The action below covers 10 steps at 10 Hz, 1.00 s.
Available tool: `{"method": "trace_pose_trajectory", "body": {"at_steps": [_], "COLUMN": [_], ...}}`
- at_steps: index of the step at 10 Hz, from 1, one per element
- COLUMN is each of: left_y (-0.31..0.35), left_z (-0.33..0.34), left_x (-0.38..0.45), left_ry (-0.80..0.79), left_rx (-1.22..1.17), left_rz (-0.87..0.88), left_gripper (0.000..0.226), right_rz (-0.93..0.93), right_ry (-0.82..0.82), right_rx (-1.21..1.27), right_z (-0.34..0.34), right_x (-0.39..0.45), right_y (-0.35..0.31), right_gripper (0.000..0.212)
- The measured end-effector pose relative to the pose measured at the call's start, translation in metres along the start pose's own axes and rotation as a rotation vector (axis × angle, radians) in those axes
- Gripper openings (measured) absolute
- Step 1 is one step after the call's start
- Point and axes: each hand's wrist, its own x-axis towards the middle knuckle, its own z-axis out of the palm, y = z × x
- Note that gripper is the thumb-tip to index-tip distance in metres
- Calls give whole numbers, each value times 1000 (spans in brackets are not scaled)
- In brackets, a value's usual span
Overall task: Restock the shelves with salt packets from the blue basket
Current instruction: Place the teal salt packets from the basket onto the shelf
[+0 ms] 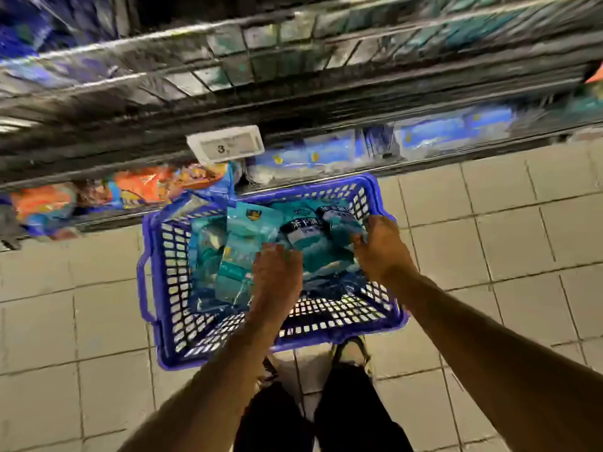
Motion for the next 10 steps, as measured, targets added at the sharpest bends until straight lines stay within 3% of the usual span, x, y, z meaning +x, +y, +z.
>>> {"method": "trace_pose_trajectory", "body": {"at_steps": [1,2,3,4,5,6,7,8,9,10], "left_y": [-13,-3,2,5,5,-1,-4,-6,-4,13], "left_z": [26,34,43,60,72,76,69,50,15,-27], "left_x": [46,77,88,86,85,84,83,61,22,-25], "left_ry": [-9,-89,-113,-172,-132,-147,-175,-258,-234,-237], "left_rx": [99,198,-26,-326,-463,-590,-558,-513,-590,-706], "left_rz": [-129,-172,-183,-251,-275,-378,-443,-450,-491,-503], "left_gripper": [32,49,39,19,53,55,45,39,21,28], "right_rz": [127,140,141,128,225,272,331,337,327,357], "right_ry": [-117,-302,-335,-256,-238,-234,-275,-306,-351,-362], "right_rx": [-58,-7,17,104,740,596,669,762,903,1051], "right_z": [19,30,34,33,36,34,29,18,-8,-37], "right_x": [43,71,89,92,87,76,58,24,-22,-75], "right_y": [4,-2,-4,-11,-9,2,12,7,-3,-13], "right_gripper": [45,46,41,40,78,53,26,38,44,51]}}
